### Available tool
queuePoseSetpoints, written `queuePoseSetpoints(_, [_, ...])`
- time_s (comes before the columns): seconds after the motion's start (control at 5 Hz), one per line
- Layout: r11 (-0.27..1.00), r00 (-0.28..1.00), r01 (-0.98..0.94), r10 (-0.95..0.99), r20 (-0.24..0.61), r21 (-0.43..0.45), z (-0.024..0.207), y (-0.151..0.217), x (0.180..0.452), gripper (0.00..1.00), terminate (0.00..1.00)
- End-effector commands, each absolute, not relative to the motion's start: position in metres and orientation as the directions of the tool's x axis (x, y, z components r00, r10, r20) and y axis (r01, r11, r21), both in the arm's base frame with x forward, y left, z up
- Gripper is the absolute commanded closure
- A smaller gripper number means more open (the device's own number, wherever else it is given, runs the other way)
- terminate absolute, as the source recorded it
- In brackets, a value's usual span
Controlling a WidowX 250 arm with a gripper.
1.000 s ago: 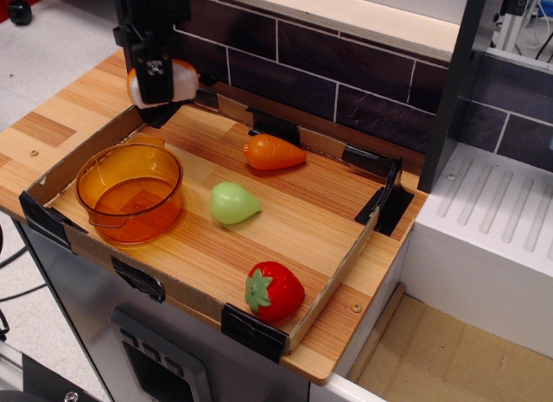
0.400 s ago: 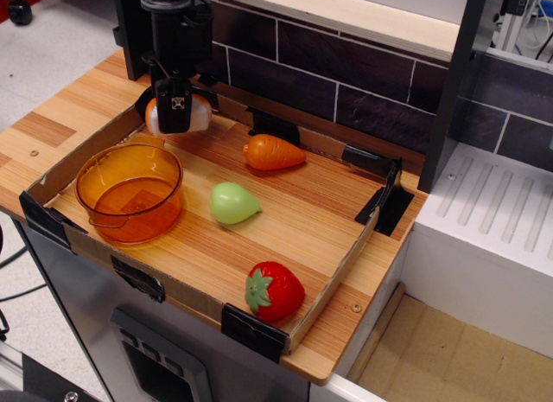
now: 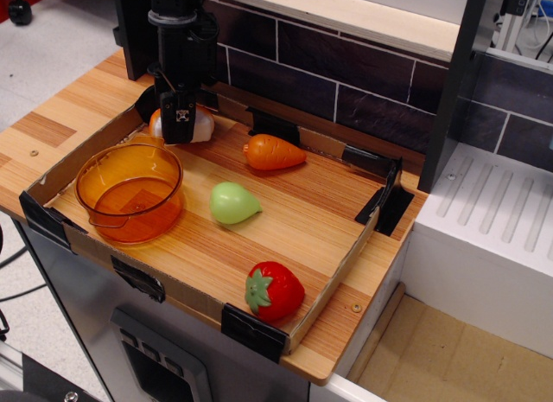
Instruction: Take sushi out of pot
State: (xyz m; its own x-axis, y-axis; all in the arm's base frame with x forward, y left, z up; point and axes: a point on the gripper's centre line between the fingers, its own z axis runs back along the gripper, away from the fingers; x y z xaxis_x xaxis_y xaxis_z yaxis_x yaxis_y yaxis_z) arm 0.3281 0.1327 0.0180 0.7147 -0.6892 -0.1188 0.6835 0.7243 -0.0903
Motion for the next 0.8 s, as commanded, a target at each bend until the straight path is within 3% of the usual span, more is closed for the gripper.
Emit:
queuePoseSetpoints(0.0, [0.730, 0.724, 0.680, -0.683, -0.097, -0.064, 0.038, 0.147, 0.334, 0.00, 0.00])
queuePoseSetpoints(0.2, [0.738, 0.734, 0.674, -0.675, -0.076, -0.042, 0.053, 0.150, 0.332, 0.00, 0.00])
queuePoseSetpoints(0.6, [0.760, 0.761, 0.648, -0.644, 0.077, -0.051, 0.120, 0.148, 0.329, 0.00, 0.00])
